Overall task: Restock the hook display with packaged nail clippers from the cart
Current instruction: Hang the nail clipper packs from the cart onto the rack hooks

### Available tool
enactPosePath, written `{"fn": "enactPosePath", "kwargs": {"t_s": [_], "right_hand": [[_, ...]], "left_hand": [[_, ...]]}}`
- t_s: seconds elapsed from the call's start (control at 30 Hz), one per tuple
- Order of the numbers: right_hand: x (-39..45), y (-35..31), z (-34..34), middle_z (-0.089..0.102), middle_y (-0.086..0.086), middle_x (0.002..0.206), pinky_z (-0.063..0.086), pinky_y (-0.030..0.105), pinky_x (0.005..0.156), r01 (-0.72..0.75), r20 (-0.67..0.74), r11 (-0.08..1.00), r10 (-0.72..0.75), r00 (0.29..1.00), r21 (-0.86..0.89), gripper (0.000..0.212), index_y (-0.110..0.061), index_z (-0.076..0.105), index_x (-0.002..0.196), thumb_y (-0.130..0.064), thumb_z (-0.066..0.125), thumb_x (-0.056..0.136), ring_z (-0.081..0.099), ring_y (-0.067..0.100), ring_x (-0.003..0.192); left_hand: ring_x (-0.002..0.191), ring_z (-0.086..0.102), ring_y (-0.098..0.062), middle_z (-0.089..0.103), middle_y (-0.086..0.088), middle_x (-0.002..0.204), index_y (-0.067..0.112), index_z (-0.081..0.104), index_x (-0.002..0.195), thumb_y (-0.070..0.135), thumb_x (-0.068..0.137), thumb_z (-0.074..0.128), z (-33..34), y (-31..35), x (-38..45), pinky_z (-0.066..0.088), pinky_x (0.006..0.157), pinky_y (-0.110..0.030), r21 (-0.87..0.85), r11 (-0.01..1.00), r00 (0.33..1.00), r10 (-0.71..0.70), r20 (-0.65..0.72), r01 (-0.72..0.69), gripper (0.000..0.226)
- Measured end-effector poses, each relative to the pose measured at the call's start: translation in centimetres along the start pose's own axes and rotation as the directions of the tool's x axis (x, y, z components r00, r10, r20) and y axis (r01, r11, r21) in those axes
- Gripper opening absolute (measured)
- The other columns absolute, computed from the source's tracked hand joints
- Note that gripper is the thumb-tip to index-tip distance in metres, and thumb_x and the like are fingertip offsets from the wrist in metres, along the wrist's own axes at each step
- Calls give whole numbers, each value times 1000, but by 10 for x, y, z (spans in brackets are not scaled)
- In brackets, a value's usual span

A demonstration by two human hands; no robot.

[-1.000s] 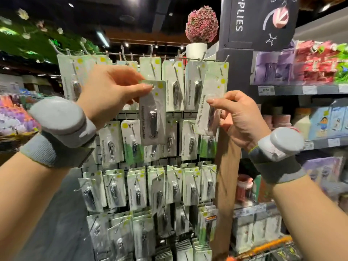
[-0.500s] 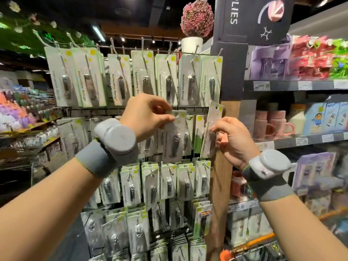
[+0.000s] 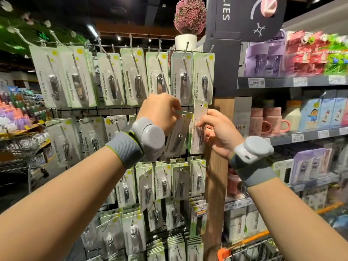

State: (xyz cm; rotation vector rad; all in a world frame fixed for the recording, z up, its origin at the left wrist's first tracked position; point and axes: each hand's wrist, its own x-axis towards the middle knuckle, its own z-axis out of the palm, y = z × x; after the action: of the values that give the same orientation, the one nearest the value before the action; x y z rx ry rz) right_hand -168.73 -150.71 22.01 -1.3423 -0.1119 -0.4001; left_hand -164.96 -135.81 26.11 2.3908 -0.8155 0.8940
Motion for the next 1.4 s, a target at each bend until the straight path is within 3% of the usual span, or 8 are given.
{"fn": "enactPosePath", "kwargs": {"t_s": [0.2, 0.33, 0.57, 0.63, 0.93, 1.1, 1.27, 1.4], "right_hand": [[1, -6, 0, 66, 10, 85, 50, 22, 51, -1, 13, 1000, 1, 1000, 31, 34, -6, 58, 107, 12, 57, 78, 62, 14, 64], [4, -6, 0, 68, 8, 89, 51, 21, 52, 2, 12, 1000, -2, 1000, 1, 35, -9, 58, 107, 11, 61, 77, 64, 15, 72], [8, -4, -2, 69, 13, 99, 53, 24, 55, 5, 4, 1000, -5, 1000, -13, 33, -12, 58, 104, 8, 65, 78, 66, 20, 81], [8, -4, -3, 69, 14, 102, 52, 24, 55, 5, 4, 1000, -5, 1000, -11, 37, -10, 57, 109, 7, 66, 77, 67, 21, 84], [-4, -15, 0, 73, 8, 90, 54, 28, 69, 133, 54, 990, -131, 990, -41, 39, -11, 58, 106, 4, 72, 74, 70, 16, 79], [-7, -28, 29, 71, 12, 103, 53, 25, 76, 237, 130, 966, -223, 966, -104, 44, -14, 56, 109, 0, 76, 72, 69, 18, 94], [-8, -35, 67, 70, 7, 103, 48, 11, 61, 298, 198, 949, -274, 941, -107, 43, -17, 56, 106, -3, 77, 72, 67, 8, 85], [-7, -34, 97, 69, 9, 107, 45, 9, 57, 322, 251, 937, -283, 926, -134, 48, -15, 56, 112, -6, 79, 71, 66, 10, 85]], "left_hand": [[91, 59, -32, 68, -10, 89, 23, 71, 91, 22, 88, 59, 12, -1, 3, 49, 72, -35, 193, 981, 998, 28, -59, -16, 13], [100, 50, -31, 68, -11, 90, 15, 72, 96, 17, 89, 58, 19, -9, 11, 41, 72, -32, 252, 968, 999, 18, -48, -5, 17], [97, 55, -34, 67, -14, 100, 14, 72, 93, 20, 87, 59, 31, -16, 24, 42, 82, -37, 377, 925, 999, -50, -16, 52, 15], [93, 57, -35, 68, -13, 93, 15, 73, 91, 19, 86, 59, 32, -17, 25, 46, 80, -38, 372, 927, 999, -42, -30, 50, 16], [88, 65, -17, 71, -3, 97, 12, 72, 102, 24, 90, 61, -20, -11, 15, 52, 86, -31, -102, 995, 1000, 6, -8, -7, 20], [76, 68, -15, 72, -9, 86, 9, 69, 89, 28, 96, 50, -50, -11, 7, 52, 66, -21, -577, 813, 997, -50, 65, 79, 27], [71, 65, -16, 71, -10, 80, 12, 68, 81, 19, 85, 66, -76, -29, -5, 54, 72, -31, -627, 776, 995, -93, -18, 61, 8], [67, 63, -13, 69, -5, 78, 12, 66, 82, 6, 80, 70, -97, -46, -13, 53, 62, -22, -652, 755, 983, -166, -78, 76, 8]]}}
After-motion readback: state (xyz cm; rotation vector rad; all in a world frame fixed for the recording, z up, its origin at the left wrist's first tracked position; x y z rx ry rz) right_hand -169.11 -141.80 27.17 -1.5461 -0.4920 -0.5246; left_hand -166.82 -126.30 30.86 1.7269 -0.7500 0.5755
